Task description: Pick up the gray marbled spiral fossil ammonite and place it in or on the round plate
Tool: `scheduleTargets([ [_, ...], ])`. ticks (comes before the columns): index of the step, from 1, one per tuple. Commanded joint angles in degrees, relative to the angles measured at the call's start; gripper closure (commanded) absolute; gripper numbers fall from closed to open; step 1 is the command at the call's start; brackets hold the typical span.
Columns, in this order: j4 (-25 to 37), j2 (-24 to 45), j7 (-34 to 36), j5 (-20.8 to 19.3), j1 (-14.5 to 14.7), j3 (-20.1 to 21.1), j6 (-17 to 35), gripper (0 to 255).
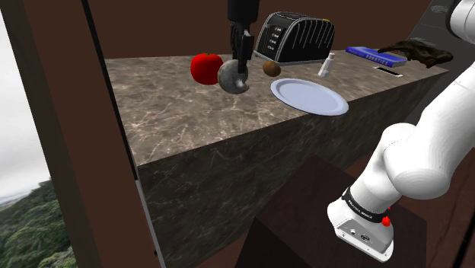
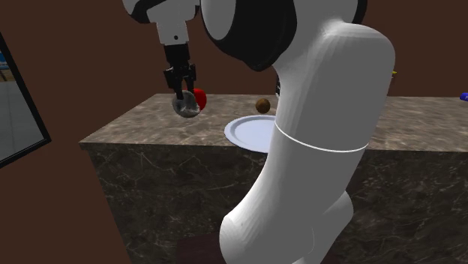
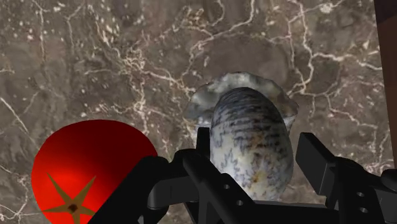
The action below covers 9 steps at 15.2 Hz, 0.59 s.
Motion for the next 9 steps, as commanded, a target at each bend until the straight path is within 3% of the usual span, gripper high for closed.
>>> scheduleTargets([
  [1,1.77,0.16,-0.09,-0.02,0.00,0.01,-1.61,255],
  [9,9.72,1.92,-0.33,-0.24,0.05,0.13,-7.80,255],
])
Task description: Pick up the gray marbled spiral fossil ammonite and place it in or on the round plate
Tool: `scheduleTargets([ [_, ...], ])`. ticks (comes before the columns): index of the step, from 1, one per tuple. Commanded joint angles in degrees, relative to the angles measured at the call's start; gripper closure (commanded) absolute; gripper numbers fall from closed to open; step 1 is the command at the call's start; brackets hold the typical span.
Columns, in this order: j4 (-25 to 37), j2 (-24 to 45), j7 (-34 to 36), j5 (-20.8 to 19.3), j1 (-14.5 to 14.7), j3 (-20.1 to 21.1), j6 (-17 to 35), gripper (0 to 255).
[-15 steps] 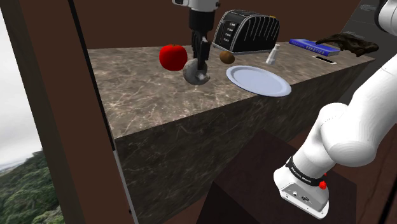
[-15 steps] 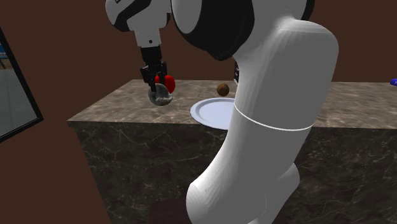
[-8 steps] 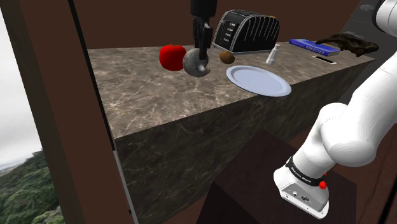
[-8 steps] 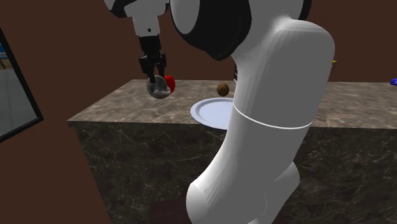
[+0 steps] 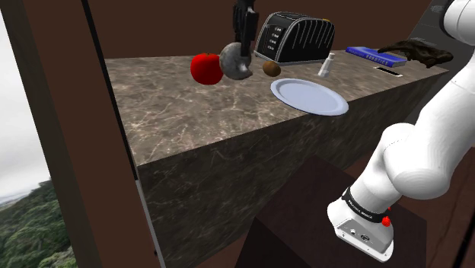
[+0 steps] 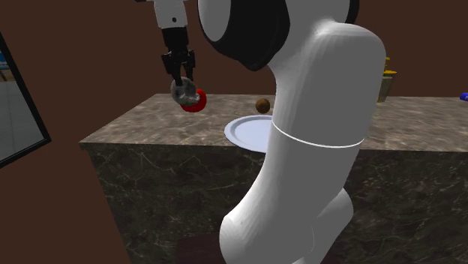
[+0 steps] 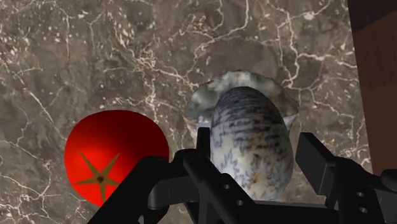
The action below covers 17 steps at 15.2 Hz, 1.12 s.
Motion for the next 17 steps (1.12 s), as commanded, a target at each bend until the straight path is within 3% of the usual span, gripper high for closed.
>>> scheduleTargets([
  [1,-1.05,-1.70,-0.99,0.10,-0.42,-0.52,-0.56,255],
  [9,-12.86,-14.65,-9.60,-0.58,-3.62,-5.78,-1.03,255],
  [17,-19.70,-24.65,-18.72,-3.73,-6.53,-11.99,-3.32,255],
])
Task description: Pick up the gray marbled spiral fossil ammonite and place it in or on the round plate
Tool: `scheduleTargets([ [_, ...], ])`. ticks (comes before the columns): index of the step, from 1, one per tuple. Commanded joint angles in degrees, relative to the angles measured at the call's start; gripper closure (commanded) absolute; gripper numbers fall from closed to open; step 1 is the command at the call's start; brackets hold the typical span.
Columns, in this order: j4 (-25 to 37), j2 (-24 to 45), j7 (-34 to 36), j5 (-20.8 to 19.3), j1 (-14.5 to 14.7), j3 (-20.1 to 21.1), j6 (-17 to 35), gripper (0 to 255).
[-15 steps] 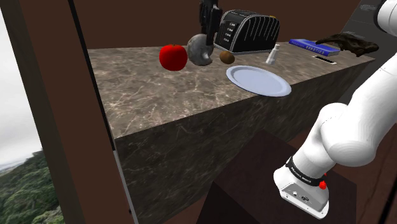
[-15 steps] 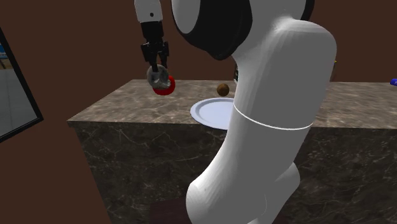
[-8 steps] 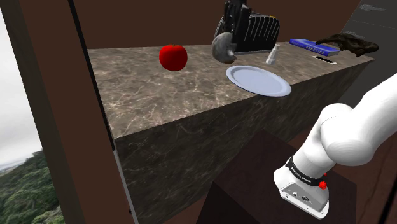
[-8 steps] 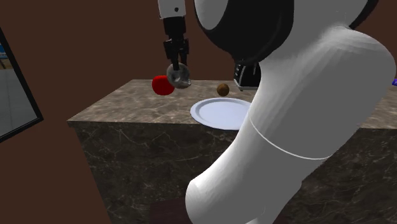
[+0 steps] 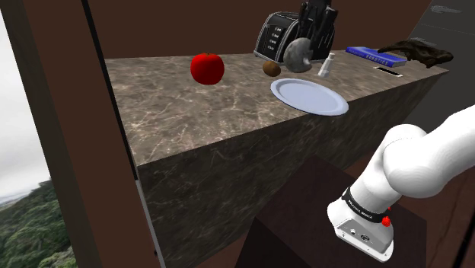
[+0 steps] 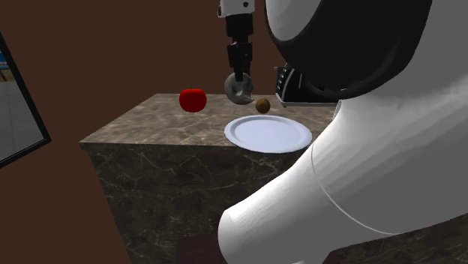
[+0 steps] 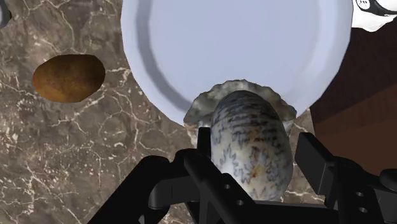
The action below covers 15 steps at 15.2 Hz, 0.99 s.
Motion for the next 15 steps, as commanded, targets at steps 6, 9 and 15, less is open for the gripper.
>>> scheduleTargets([
  [6,-3.56,-6.11,-7.51,-3.60,-2.27,-5.41,-1.50,255],
  [9,-6.72,-7.12,-7.20,-3.74,-2.34,-5.53,0.64,255],
  [15,-12.72,-8.84,-6.63,-4.06,-2.49,-5.82,4.89,255],
])
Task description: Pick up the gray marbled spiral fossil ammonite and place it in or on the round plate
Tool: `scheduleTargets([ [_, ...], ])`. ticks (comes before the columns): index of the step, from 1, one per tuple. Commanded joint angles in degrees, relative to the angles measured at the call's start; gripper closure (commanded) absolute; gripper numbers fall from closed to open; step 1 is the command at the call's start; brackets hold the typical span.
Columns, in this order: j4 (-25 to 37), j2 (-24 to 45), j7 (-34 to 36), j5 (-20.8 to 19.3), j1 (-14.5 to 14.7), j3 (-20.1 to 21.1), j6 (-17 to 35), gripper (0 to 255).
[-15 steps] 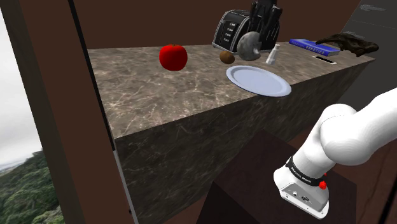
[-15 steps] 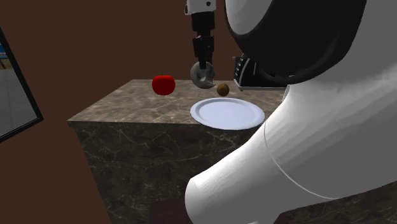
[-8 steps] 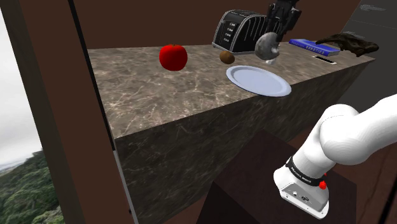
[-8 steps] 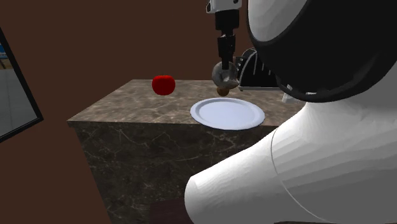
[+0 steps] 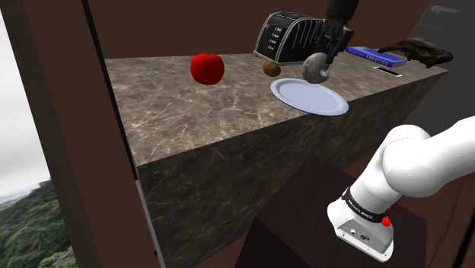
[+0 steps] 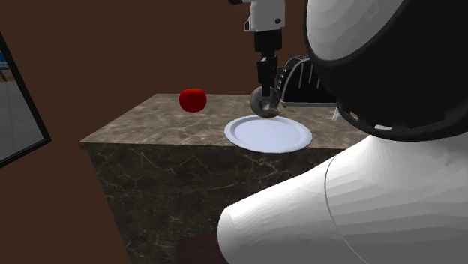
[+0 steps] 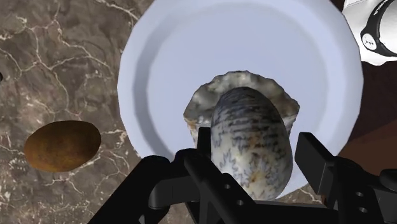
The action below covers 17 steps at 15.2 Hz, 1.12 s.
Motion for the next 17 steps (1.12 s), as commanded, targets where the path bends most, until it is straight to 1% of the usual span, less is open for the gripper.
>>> scheduleTargets([
  [1,-1.85,-0.38,0.23,-0.08,-0.02,-0.08,1.51,255],
  [9,-9.17,-1.98,0.92,-0.61,-0.24,-0.60,7.20,255],
  [17,-9.61,-2.05,0.94,-0.62,-0.32,-0.60,7.57,255],
])
